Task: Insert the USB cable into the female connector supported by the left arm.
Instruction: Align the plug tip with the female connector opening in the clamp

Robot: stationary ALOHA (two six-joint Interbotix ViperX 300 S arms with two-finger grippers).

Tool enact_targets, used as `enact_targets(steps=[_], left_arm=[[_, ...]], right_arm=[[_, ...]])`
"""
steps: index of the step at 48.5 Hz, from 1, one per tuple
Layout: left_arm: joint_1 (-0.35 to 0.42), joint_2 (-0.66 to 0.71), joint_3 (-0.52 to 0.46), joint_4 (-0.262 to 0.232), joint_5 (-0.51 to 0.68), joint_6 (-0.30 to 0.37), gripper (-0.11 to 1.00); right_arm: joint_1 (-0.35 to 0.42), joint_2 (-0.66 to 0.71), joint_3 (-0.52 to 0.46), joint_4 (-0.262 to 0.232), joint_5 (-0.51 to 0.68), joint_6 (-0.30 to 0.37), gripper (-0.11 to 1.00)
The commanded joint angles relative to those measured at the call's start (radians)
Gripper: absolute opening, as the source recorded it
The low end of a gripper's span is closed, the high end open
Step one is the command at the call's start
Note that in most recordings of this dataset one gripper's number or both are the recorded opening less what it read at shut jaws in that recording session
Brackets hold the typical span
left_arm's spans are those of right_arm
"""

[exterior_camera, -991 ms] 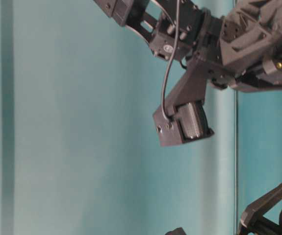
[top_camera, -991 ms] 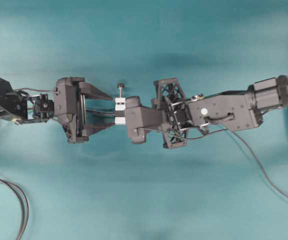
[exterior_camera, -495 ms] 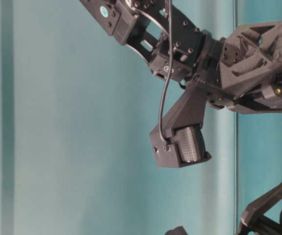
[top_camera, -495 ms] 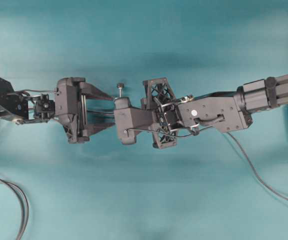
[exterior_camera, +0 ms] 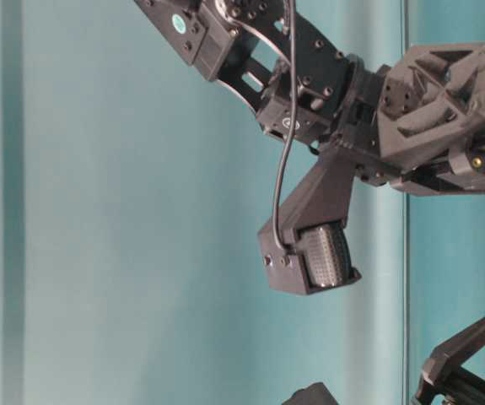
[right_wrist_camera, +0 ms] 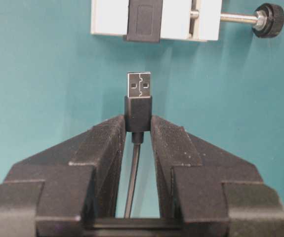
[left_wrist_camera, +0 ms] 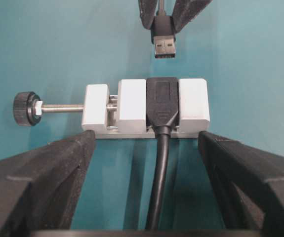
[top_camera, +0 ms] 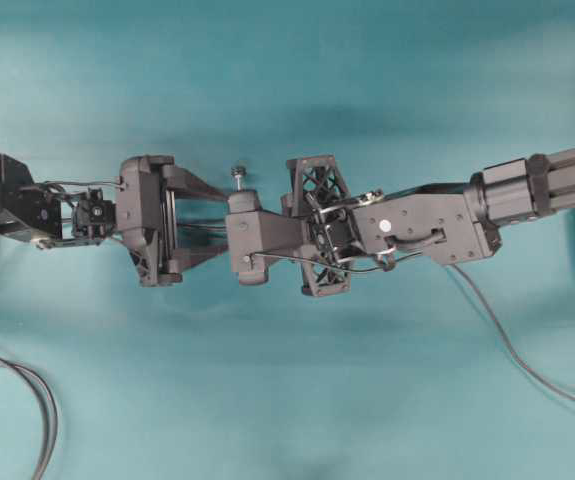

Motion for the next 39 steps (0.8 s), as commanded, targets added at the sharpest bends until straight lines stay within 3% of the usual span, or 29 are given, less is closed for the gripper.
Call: enact_targets(steps=[1, 10, 25, 39], left_arm=[[0.005, -0.009, -0.009, -0.002, -0.003, -0.009, 0.93], [0.006, -0.009, -0.003, -0.002, 0.008, -0.009, 0.93], [0.005, -0.009, 0.000, -0.002, 0.008, -0.009, 0.93], [0.005, -0.009, 0.000, -0.002, 0.008, -0.008, 0.93]], right_arm=[[0.000, -0.009, -0.029, -0.003, -0.002, 0.000, 0.21], [0.000, 0.012, -0.048, -0.008, -0.003, -0.003, 0.21], [0.000, 0.015, -0.067, -0.072, 0.026, 0.000, 0.21], [0.002, 0.015, -0.071, -0.075, 0.026, 0.002, 0.21]])
